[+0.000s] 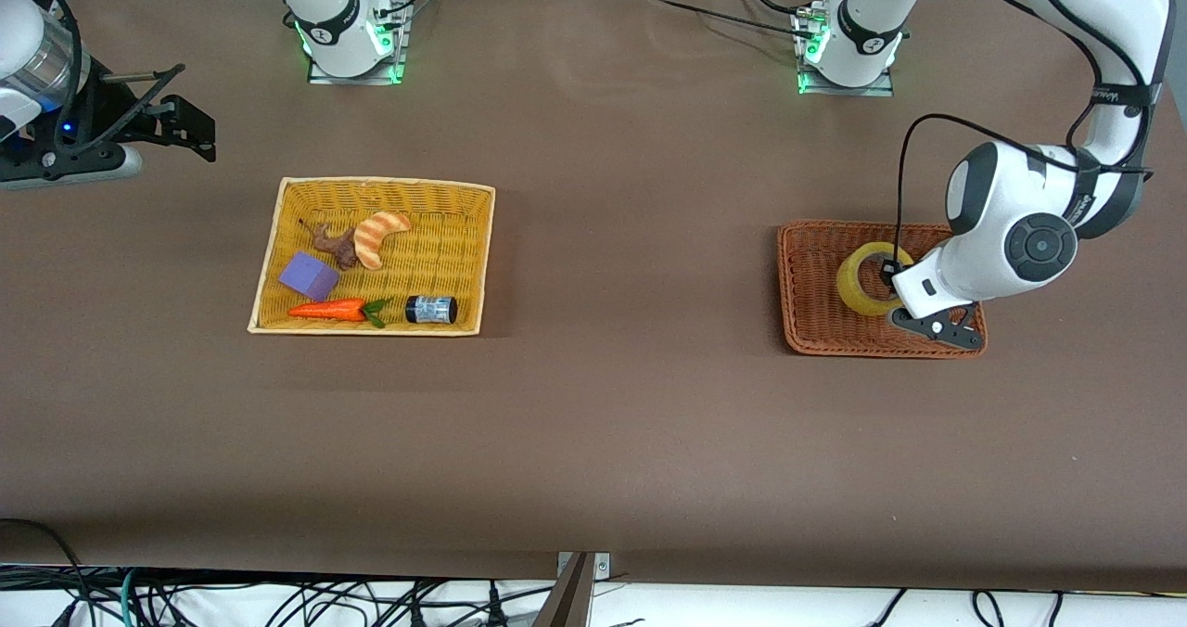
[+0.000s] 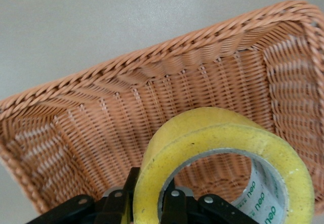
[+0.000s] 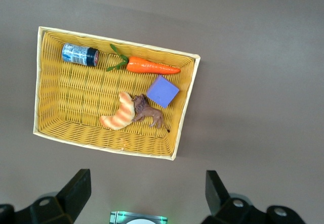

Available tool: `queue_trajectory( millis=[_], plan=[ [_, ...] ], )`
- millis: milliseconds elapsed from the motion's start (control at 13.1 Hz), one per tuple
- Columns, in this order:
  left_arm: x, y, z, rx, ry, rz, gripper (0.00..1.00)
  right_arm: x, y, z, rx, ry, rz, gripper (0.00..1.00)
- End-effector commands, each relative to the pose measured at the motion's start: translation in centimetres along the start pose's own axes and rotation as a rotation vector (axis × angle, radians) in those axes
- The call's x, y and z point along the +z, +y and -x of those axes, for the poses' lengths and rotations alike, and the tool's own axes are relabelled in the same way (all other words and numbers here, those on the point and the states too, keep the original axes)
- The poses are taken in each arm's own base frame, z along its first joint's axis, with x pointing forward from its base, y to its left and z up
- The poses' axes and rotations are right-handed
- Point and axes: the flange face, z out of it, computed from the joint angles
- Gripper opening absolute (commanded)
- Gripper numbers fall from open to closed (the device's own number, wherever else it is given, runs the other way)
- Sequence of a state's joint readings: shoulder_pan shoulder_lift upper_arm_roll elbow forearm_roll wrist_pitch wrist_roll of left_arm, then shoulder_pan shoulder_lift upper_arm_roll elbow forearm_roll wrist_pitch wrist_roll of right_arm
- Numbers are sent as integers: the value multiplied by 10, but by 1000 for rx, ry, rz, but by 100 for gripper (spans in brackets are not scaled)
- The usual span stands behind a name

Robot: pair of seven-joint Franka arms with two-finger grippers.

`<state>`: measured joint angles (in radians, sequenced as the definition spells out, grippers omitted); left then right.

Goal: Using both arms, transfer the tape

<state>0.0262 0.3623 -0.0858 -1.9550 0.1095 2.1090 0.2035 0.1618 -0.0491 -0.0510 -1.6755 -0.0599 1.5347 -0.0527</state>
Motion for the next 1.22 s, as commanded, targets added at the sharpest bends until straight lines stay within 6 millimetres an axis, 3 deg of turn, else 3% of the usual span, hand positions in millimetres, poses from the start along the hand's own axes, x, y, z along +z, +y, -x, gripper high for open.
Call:
queue_trajectory(
  millis=[0, 152, 381, 533, 609, 685, 914, 1142],
  plan=[
    [17, 2, -4, 20, 31, 25, 0, -6, 1, 0, -12, 1, 5, 100],
    [33, 5, 0, 20, 51, 23, 0, -6, 2, 0, -10, 1, 5, 100],
    [40, 6, -1, 21, 53, 24, 1, -6, 1, 0, -12, -2, 2, 100],
    [38, 6, -3, 14, 50, 25, 77, -6, 1, 0, -9, -4, -2, 100],
    [31, 5, -3, 12, 56, 24, 84, -6, 2, 0, -7, -4, -2, 100],
    [20, 5, -3, 11, 51, 25, 100, -6, 2, 0, -7, -4, -2, 100],
    [-41, 8, -5, -54, 37, 140, 100, -6, 2, 0, -3, -5, -2, 100],
    [-135, -4, -4, -96, 7, 161, 100, -6, 2, 0, 6, -3, -5, 100]
  ],
)
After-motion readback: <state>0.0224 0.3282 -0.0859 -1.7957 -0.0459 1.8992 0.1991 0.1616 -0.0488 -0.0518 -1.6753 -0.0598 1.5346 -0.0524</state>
